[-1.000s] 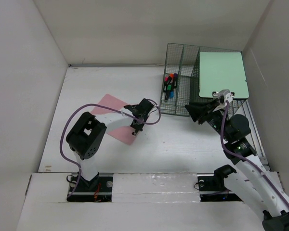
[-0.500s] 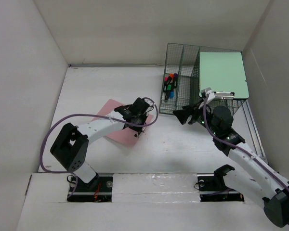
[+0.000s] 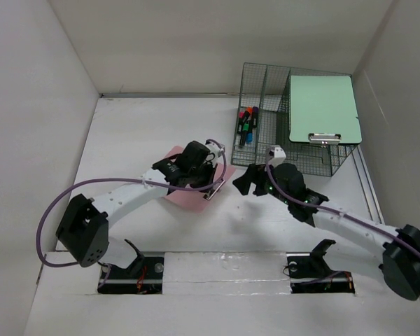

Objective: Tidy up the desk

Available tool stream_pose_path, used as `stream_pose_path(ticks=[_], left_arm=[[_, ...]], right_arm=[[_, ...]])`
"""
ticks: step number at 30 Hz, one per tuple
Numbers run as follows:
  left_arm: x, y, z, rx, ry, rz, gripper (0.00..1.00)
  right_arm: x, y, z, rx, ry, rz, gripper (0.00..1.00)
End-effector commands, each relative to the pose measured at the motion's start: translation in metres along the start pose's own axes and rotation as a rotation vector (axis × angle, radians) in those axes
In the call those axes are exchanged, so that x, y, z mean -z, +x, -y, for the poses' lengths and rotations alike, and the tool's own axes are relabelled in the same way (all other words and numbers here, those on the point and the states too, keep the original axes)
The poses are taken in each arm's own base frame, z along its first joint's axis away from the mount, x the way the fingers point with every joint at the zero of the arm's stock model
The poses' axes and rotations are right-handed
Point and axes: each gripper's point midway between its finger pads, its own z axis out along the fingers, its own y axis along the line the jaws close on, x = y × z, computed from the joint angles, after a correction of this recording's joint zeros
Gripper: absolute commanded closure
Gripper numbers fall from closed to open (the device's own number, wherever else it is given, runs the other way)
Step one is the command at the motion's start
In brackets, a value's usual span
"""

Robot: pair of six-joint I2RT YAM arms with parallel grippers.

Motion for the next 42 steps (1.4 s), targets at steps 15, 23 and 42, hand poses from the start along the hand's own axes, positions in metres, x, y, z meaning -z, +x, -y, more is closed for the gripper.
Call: stream_pose_path(ticks=[15,23,42], left_arm=[[0.019,-0.001,0.036,-0.074,0.219,0.044,1.0],[0.015,-0.002,0.03,-0.082,0.185,0.034,1.0],[0.23,-0.098,-0.047,0.228,-0.198,1.0,0.37]], right_arm=[[-0.059,0.022,-0.048,-0.178,-0.251,-0.043,0.12],[-0.064,0.024,-0.062,-0.198,-0.28,-0.042,0.36],[-0.059,-0.058,-0.12,-0.015,-0.333,0.143,1.0]])
